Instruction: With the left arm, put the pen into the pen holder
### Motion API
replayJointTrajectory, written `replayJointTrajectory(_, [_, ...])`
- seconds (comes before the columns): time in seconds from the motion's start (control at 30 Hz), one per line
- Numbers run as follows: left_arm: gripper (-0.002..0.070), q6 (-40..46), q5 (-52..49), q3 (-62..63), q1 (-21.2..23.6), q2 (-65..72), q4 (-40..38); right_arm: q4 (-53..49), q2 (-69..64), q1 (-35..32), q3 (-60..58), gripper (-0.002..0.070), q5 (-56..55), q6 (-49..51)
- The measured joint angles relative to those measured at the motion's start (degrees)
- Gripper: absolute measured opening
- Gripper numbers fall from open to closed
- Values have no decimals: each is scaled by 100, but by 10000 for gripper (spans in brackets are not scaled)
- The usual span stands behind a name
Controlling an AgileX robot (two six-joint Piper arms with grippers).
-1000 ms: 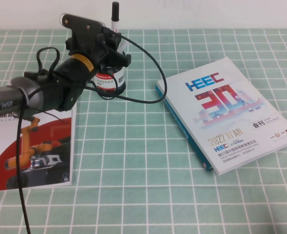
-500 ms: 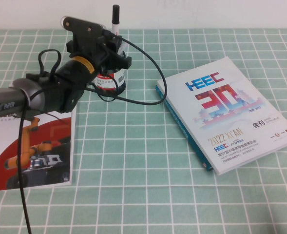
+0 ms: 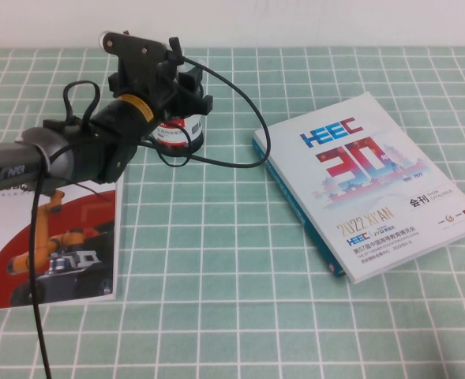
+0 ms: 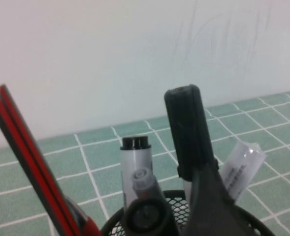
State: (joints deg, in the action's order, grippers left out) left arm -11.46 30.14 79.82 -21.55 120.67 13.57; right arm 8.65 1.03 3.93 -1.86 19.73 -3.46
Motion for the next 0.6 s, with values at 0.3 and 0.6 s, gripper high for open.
replayJointTrajectory(0.3, [358, -38, -425, -92, 0, -449, 0, 0, 0, 0, 0, -22, 0, 0])
replayJointTrajectory(0.6, [340, -42, -1281, -204, -32, -1552, 202, 0, 0, 0, 0, -22, 0, 0])
